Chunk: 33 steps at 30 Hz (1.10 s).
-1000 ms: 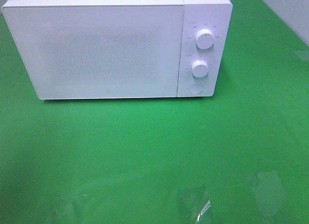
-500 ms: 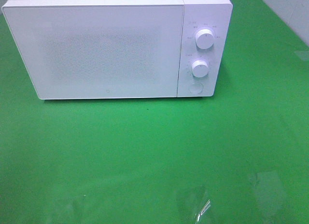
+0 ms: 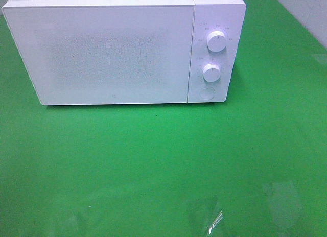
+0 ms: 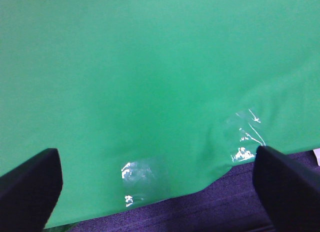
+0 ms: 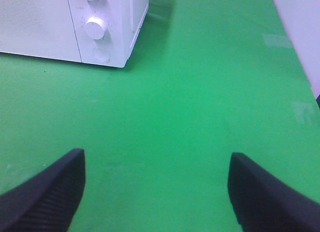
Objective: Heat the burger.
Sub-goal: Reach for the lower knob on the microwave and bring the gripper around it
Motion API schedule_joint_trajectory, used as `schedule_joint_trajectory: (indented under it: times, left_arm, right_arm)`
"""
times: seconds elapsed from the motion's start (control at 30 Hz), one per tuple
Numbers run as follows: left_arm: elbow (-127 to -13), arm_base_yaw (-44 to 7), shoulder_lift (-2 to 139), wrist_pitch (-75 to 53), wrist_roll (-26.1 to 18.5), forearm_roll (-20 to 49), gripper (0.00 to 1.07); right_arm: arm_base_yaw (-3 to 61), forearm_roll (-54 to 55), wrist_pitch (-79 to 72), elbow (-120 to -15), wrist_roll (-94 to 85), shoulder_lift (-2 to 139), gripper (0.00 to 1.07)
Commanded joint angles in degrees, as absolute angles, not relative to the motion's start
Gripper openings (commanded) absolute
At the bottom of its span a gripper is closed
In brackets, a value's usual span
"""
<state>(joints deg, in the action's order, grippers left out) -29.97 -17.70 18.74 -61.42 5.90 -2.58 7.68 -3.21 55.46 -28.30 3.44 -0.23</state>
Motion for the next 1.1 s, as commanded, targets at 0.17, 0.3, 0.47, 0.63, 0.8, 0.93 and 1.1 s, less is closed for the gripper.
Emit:
schedule_joint_trajectory:
  times: [0.17, 0.3, 0.47, 0.63, 0.8, 0.93, 1.1]
  left_arm:
    - [-29.9, -7.3, 11.6, -61.5, 5.9, -2.2, 0.96]
    - [-29.9, -2.5, 4.0, -61.4, 6.0, -2.2, 0.96]
    - [-29.9, 1.9, -1.8, -61.4, 6.0, -2.1, 0.96]
    - [-29.9, 1.9, -1.4, -61.4, 6.0, -1.8, 0.96]
    - [-29.9, 1.9, -1.4, -61.4, 6.0, -1.7, 0.96]
    - [-29.9, 1.9, -1.4, -61.4, 6.0, -1.7, 0.96]
    - [-29.9, 1.9, -1.4, -61.4, 6.0, -1.8, 0.96]
  right_arm:
    - [7.4, -3.2, 54.8, -28.1, 2.9, -1.7, 0.76]
    - [7.4, -3.2, 54.8, -28.1, 2.9, -1.7, 0.76]
    - [7.4, -3.2, 54.8, -28.1, 2.9, -1.7, 0.76]
    - [7.4, -3.2, 54.8, -28.1, 2.9, -1.7, 0.76]
    - [7.4, -3.2, 54.8, -28.1, 2.9, -1.7, 0.76]
    - [7.4, -3.2, 54.8, -28.1, 2.9, -1.7, 0.76]
    - [7.4, -3.2, 54.8, -28.1, 2.9, -1.7, 0.76]
